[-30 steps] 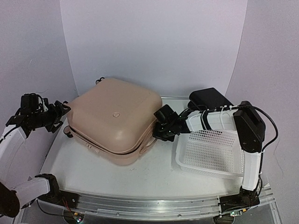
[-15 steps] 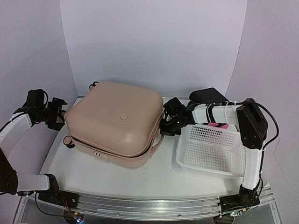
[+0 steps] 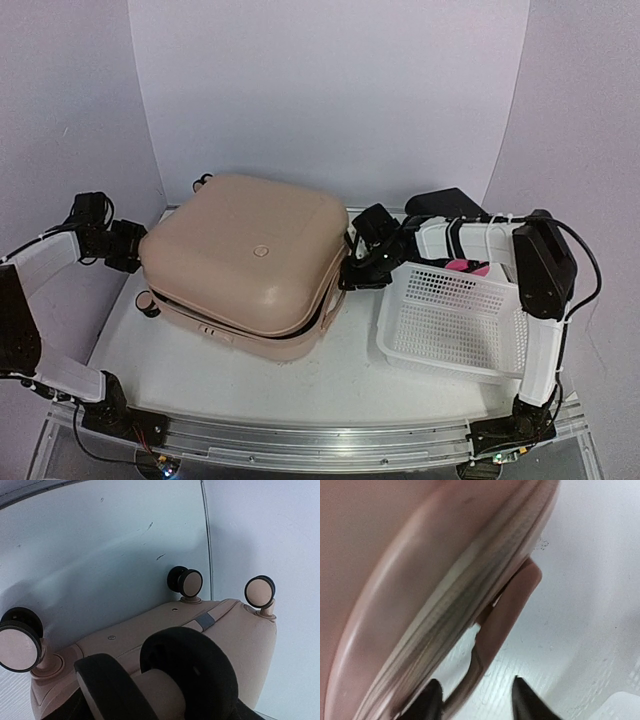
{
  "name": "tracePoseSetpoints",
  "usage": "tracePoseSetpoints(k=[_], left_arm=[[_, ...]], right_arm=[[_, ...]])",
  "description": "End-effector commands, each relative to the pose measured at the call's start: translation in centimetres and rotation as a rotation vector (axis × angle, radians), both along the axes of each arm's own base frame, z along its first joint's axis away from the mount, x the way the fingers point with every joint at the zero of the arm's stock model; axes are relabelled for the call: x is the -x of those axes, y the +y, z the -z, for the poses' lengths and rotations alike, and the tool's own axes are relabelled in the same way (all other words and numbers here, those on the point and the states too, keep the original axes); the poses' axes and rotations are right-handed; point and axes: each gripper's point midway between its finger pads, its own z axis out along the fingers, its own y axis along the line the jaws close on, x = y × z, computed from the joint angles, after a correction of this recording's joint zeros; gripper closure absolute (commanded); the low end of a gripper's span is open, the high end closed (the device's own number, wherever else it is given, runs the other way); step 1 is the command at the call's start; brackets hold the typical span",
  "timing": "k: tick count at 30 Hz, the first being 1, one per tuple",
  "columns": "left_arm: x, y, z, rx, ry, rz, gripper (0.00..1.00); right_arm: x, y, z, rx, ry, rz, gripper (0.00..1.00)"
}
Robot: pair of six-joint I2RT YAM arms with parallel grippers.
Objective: Open, take out, and arrange the luggage
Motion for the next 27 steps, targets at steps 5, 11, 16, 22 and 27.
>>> tracePoseSetpoints(k=[5, 11, 16, 22, 27], left_arm=[[-2.9, -0.7, -14.7, -0.037, -0.425, 0.071, 0.69], [-3.4, -1.6, -18.9, 0.02, -0.498, 0.1, 0.71], [-4.1, -1.8, -21.9, 0.091, -0.533, 0.09, 0.74], [-5.2, -2.2, -24.5, 0.188, -0.55, 0.081, 0.76], [-5.6, -2.1, -25.1, 0.235, -0.547, 0.056, 0.77]], right_arm=[[4.3, -2.7, -11.3, 0.104, -0.235, -0.33, 0.02], [5.9, -2.2, -14.7, 0.087, -0.457, -0.593, 0.02], [5.6, -0.2, -16.0, 0.088, -0.827, -0.781, 0.02], [1.5, 0.9, -16.4, 0.211, -1.139, -0.73, 0.02], [-0.2, 2.1, -16.8, 0.157, -1.207, -0.624, 0.02]])
